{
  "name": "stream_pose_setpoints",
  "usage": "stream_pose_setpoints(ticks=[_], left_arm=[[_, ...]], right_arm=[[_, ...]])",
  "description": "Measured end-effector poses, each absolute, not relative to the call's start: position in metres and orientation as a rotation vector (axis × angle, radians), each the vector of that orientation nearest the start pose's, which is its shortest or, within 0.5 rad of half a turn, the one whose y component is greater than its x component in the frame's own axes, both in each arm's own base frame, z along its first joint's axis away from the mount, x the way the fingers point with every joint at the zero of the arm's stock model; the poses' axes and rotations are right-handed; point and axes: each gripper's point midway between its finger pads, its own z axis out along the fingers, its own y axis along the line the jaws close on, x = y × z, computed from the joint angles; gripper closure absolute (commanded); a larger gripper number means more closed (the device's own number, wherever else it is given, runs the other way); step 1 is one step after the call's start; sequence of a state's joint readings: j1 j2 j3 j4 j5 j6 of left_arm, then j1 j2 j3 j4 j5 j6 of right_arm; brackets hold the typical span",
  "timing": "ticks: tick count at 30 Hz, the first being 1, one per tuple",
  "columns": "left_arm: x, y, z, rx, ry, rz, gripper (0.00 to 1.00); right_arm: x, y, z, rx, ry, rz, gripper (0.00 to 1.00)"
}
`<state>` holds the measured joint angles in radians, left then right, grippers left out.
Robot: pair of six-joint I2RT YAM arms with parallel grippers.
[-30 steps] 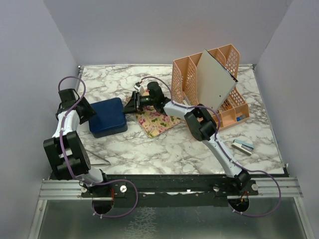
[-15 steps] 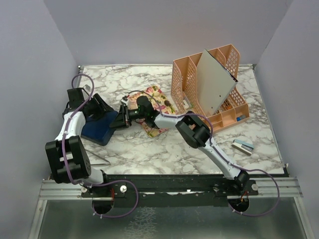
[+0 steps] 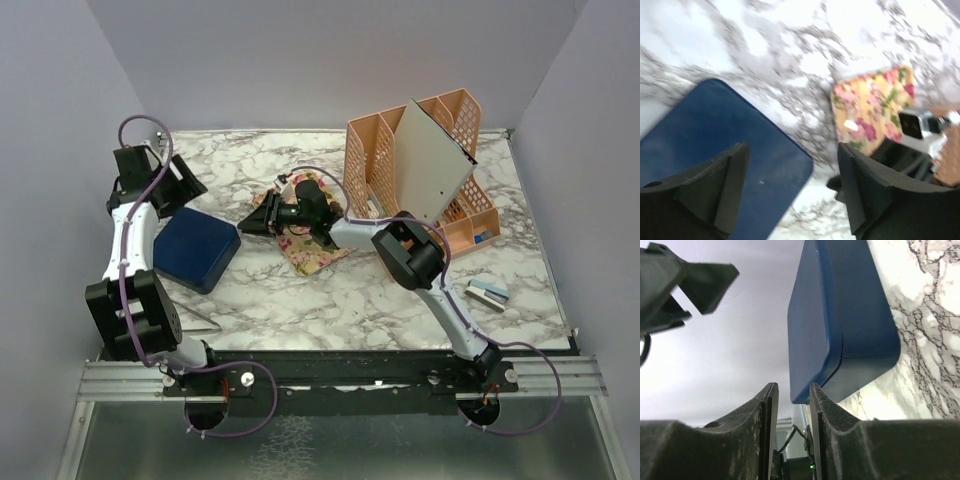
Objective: Pack the chocolate
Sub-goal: Adjust the packing box at the center of the board.
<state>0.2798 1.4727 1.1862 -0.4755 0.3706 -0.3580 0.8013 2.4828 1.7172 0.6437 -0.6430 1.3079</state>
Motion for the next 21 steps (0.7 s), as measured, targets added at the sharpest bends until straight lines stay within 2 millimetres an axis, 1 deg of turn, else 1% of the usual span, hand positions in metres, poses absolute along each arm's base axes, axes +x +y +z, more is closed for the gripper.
stream_pose_setpoints(ticks=[2, 4, 5, 7, 9, 11, 15, 18, 21], left_arm=[[0.403, 0.052, 0.183, -0.557, 2.224, -0.390, 0.18], [0.406, 0.073, 0.175, -0.595, 2.232, -0.313, 0.18], [0.405, 0.084, 0.166, -0.624, 2.246, -0.285, 0.17], [0.401, 0.105, 0.139, -0.695, 2.299, -0.241, 0.17], [0.394, 0.118, 0.115, -0.756, 2.354, -0.222, 0.16], [0.390, 0.124, 0.099, -0.782, 2.393, -0.209, 0.15], [0.393, 0.128, 0.105, -0.765, 2.386, -0.190, 0.15], [0.390, 0.131, 0.104, -0.760, 2.398, -0.162, 0.15], [0.387, 0.138, 0.106, -0.767, 2.405, -0.119, 0.13]], right_arm=[[0.345, 0.550, 0.112, -0.074, 2.187, 1.929, 0.60], [0.345, 0.551, 0.110, -0.078, 2.203, 1.896, 0.57], [0.344, 0.550, 0.109, -0.077, 2.208, 1.881, 0.55], [0.339, 0.548, 0.108, -0.062, 2.220, 1.856, 0.53], [0.333, 0.544, 0.108, -0.031, 2.236, 1.836, 0.51], [0.327, 0.542, 0.105, 0.001, 2.248, 1.817, 0.49], [0.313, 0.552, 0.102, 0.026, 2.260, 1.805, 0.45], [0.297, 0.565, 0.106, 0.023, 2.261, 1.819, 0.44], [0.287, 0.575, 0.107, 0.056, 2.263, 1.821, 0.44]])
